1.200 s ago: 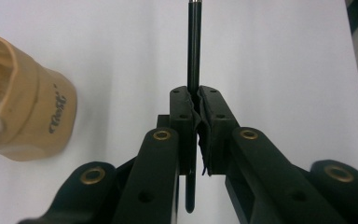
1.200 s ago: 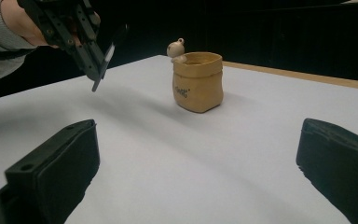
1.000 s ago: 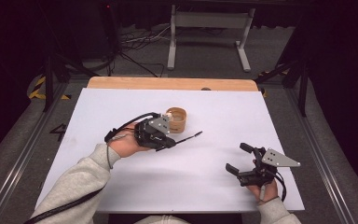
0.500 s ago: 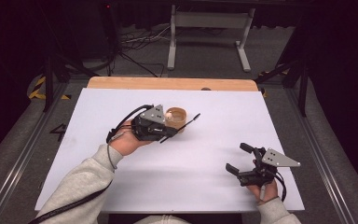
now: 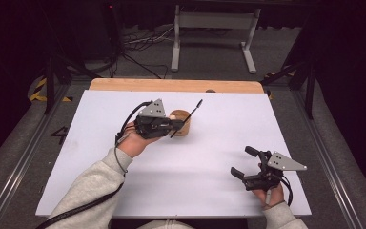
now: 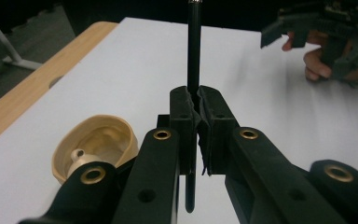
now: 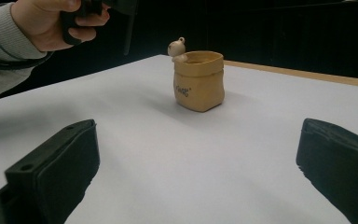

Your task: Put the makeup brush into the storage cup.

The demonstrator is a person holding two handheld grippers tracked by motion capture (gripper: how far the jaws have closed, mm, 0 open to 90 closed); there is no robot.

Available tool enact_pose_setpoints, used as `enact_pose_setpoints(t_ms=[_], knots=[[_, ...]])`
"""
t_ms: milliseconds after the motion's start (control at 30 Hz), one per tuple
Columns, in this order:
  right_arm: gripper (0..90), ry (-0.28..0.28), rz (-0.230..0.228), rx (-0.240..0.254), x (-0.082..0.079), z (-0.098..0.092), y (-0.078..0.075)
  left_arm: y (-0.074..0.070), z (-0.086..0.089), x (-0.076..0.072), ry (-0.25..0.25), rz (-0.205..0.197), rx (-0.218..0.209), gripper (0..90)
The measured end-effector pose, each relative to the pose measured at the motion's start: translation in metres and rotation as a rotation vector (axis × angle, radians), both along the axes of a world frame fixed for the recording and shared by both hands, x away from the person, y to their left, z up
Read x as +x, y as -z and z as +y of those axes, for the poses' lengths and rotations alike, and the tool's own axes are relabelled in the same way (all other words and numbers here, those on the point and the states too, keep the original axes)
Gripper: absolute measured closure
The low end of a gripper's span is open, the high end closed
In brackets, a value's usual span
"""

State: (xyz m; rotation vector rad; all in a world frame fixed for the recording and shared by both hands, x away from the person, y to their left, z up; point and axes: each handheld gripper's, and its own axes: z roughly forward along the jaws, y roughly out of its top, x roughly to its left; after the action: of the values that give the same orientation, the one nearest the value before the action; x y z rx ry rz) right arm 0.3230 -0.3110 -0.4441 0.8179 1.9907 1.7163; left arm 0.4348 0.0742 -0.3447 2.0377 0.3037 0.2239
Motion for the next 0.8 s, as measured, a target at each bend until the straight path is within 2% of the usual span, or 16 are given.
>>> enact_pose_setpoints(t_ms=[100,233,300,367,467,567,667,800], knots=[[0.0,-0.001,0.000,0.001,0.000,0.000,0.000,0.000,0.000,0.003,-0.031,0.003,-0.051,85.2],[0.0,-0.004,-0.001,0.001,0.000,0.000,0.000,-0.001,0.001,0.006,-0.073,-0.018,-0.103,85.2],[0.0,-0.003,-0.001,0.001,0.000,0.000,0.000,-0.001,0.001,0.006,-0.091,-0.013,-0.140,85.2],[0.0,-0.004,-0.001,0.001,0.000,0.000,0.000,0.000,0.001,0.008,-0.102,-0.009,-0.161,85.2],[0.0,-0.006,-0.002,0.000,0.000,0.000,0.000,0.002,0.000,0.009,-0.123,-0.036,-0.185,85.1],[0.0,-0.005,-0.001,0.000,0.000,0.000,0.000,0.003,-0.002,0.011,-0.150,-0.045,-0.206,85.1],[0.0,-0.006,-0.001,0.000,0.000,0.000,0.000,0.004,-0.002,0.012,-0.161,-0.044,-0.224,85.2],[0.0,-0.008,-0.001,-0.002,0.000,0.000,0.000,0.005,-0.002,0.017,-0.210,-0.033,-0.283,85.2]])
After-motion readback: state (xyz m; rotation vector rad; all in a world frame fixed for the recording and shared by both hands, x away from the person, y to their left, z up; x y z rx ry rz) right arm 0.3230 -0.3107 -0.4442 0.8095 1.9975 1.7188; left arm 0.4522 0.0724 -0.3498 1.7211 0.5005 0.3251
